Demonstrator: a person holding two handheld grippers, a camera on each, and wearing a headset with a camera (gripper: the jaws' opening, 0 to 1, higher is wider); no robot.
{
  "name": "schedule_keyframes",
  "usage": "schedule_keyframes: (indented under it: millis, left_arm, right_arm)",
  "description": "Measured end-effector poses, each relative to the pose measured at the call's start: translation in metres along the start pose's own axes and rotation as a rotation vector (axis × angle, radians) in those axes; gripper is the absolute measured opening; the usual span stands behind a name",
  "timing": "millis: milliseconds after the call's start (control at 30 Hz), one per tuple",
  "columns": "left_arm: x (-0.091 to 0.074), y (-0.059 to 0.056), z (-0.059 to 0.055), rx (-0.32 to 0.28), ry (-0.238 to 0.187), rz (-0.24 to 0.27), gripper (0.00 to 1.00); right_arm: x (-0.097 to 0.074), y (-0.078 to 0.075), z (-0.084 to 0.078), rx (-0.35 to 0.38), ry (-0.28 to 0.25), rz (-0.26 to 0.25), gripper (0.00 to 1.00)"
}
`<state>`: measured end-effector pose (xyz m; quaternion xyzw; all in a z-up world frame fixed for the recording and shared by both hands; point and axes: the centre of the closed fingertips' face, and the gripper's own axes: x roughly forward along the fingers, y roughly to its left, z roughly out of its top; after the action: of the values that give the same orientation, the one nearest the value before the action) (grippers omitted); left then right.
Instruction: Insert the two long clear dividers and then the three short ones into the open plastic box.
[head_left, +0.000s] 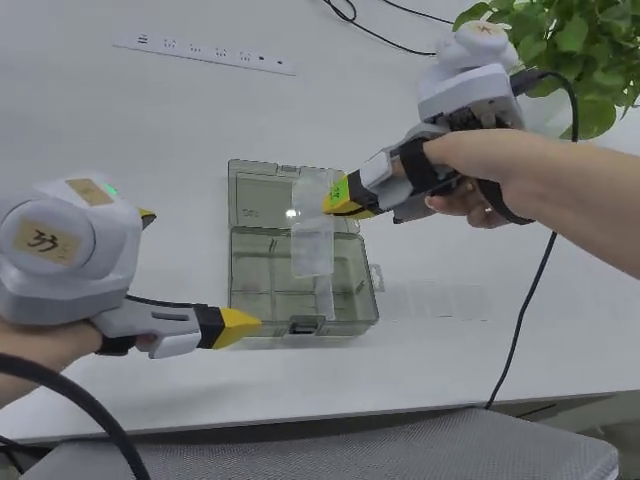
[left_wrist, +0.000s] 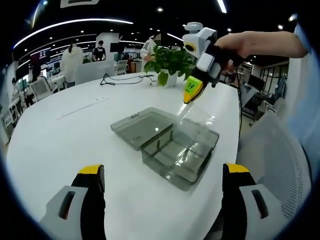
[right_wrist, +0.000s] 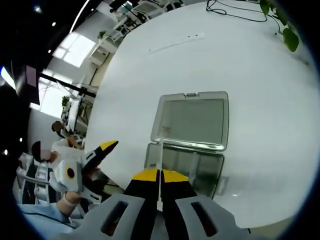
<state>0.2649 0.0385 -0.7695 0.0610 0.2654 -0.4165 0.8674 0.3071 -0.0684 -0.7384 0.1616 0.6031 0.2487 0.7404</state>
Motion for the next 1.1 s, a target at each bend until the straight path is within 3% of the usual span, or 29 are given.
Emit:
schedule_keyframes:
  millis: [167,400,633,767,1100]
  left_arm:
    - [0.000,-0.001,0.001,0.000,-0.004,-0.004,1.00]
    - [-0.002,-0.001,0.000,-0.002,-0.002,-0.004,1.00]
    - [-0.004,-0.001,-0.001,-0.006,-0.003,0.001,0.99]
    - [-0.004,-0.003,-0.003,-0.010,0.003,-0.002,0.99]
    - [-0.002,-0.005,-0.002,-0.014,-0.004,-0.008,0.99]
  right_arm:
    - [0.005,0.002,-0.014,0.035,0.068,-0.023,0.02]
    - [0.020,-0.008,-0.003,0.091,0.122,-0.049,0.02]
    - [0.028,-0.009,-0.010,0.109,0.194,-0.080,0.02]
    - [0.032,-0.010,-0.015,0.085,0.234,-0.121,0.02]
    - [0.036,-0.001,-0.026,0.065,0.257,-0.158,0.02]
